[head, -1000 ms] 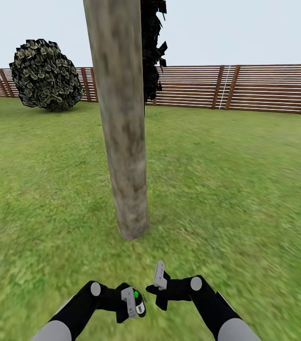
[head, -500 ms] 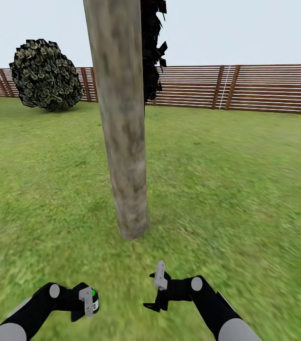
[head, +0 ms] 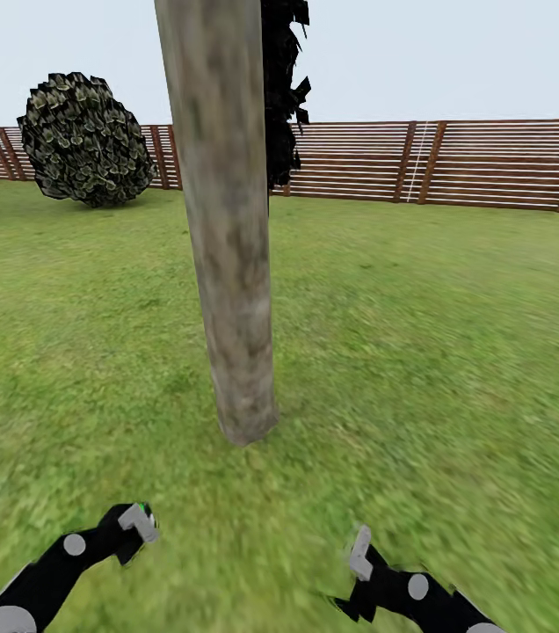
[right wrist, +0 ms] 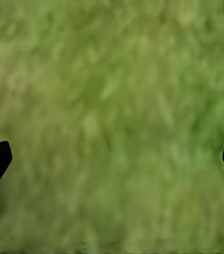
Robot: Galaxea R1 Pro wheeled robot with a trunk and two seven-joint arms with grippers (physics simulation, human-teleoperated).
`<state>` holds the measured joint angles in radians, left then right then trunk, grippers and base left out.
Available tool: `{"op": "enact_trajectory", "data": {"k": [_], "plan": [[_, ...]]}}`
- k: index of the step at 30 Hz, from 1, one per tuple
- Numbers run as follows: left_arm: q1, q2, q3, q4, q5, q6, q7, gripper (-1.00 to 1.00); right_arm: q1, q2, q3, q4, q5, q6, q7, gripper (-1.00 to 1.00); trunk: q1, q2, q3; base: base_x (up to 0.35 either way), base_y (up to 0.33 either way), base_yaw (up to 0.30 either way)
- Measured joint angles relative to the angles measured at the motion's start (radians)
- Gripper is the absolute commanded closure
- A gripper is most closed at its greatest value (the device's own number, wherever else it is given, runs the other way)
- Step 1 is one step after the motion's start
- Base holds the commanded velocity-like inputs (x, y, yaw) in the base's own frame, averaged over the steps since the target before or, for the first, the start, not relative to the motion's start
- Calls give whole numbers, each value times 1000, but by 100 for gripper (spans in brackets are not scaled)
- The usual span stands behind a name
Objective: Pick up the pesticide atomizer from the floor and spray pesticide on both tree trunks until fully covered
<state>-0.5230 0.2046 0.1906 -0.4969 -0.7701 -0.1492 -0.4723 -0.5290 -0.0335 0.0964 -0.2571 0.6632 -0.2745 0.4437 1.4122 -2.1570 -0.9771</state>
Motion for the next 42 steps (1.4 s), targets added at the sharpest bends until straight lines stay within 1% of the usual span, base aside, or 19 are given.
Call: {"op": "enact_trajectory", "data": {"k": [1, 2, 3, 5, 7, 8, 9, 10, 11, 13, 15, 18, 19, 23, 24, 25, 26, 36, 42], "plan": [[0, -7, 40, 9, 14, 1, 17, 100, 0, -5, 0, 28, -11, -7, -55, -100, 0, 0, 0, 0, 0, 0], [0, -11, 59, 13, 23, 1, 25, 100, 1, -7, 0, 41, -19, -11, -84, -100, 0, 0, 0, 0, 0, 0], [0, -25, 110, 21, 50, 8, 40, 100, 2, -10, -1, 74, -49, -23, -170, -100, 0, 0, 0, 0, 0, 0], [-1, -42, 165, 26, 82, 50, 56, 100, 3, -13, -1, 109, -112, -41, -295, -100, 0, 0, 0, 0, 0, 0], [-2, -55, 196, 27, 104, 145, 66, 100, 5, -14, -1, 127, -191, -60, -418, -100, 0, 0, 0, 0, 0, 0], [-2, -58, 200, 27, 109, 176, 67, 100, 6, -14, 0, 129, -215, -67, -449, -100, 0, 0, 0, 0, 0, 0], [-3, -68, 206, 26, 116, 241, 69, 100, 11, -14, -1, 133, -266, -81, -508, -100, 0, 0, 0, 0, 0, 0], [-3, -84, 211, 22, 124, 325, 71, 100, 21, -14, -2, 136, -338, -106, -576, -100, 0, 0, 0, 0, 0, 0], [-4, -90, 212, 20, 127, 351, 71, 100, 25, -14, 0, 137, -364, -116, -596, -100, 0, 0, 0, 0, 0, 0], [-4, -114, 212, 17, 131, 437, 72, 100, 49, -14, -1, 138, -477, -183, -649, -100, 0, 0, 0, 0, 0, 0], [-8, -123, 212, 15, 133, 475, 72, 100, 63, -17, -1, 139, -549, -246, -665, -100, 0, 0, 0, 0, 0, 0], [-12, -139, 213, 15, 135, 532, 73, 100, 73, -35, -1, 140, -607, -288, -673, -100, 0, 0, 0, 0, 0, 0], [-15, -167, 214, 10, 139, 585, 75, 100, 81, -46, -2, 140, -632, -303, -675, -100, 0, 0, 0, 0, 0, 0], [-57, -200, 216, 11, 138, 646, 87, 100, 85, -50, 1, 139, -641, -307, -674, -100, 0, 0, 0, 0, 0, 0], [-107, -238, 211, 13, 123, 715, 97, 100, 86, -51, 2, 140, -643, -308, -675, -100, 0, 0, 0, 0, 0, 0], [-154, -255, 209, 7, 141, 722, 97, 100, 86, -51, 2, 141, -643, -308, -675, -100, 0, 0, 0, 0, 0, 0], [-148, -261, 208, 3, 130, 722, 96, 100, 86, -51, 2, 141, -643, -308, -675, -100, 0, 0, 0, 0, 0, 0], [-154, -284, 210, -63, 133, 723, 91, 100, 86, -45, 2, 176, -645, -307, -675, -100, 0, 0, 0, 30, -8, 0], [-150, -293, 213, -124, 136, 721, 93, 100, 86, -35, 3, 196, -648, -307, -671, -100, 0, 0, 0, 116, -219, 0]]}}
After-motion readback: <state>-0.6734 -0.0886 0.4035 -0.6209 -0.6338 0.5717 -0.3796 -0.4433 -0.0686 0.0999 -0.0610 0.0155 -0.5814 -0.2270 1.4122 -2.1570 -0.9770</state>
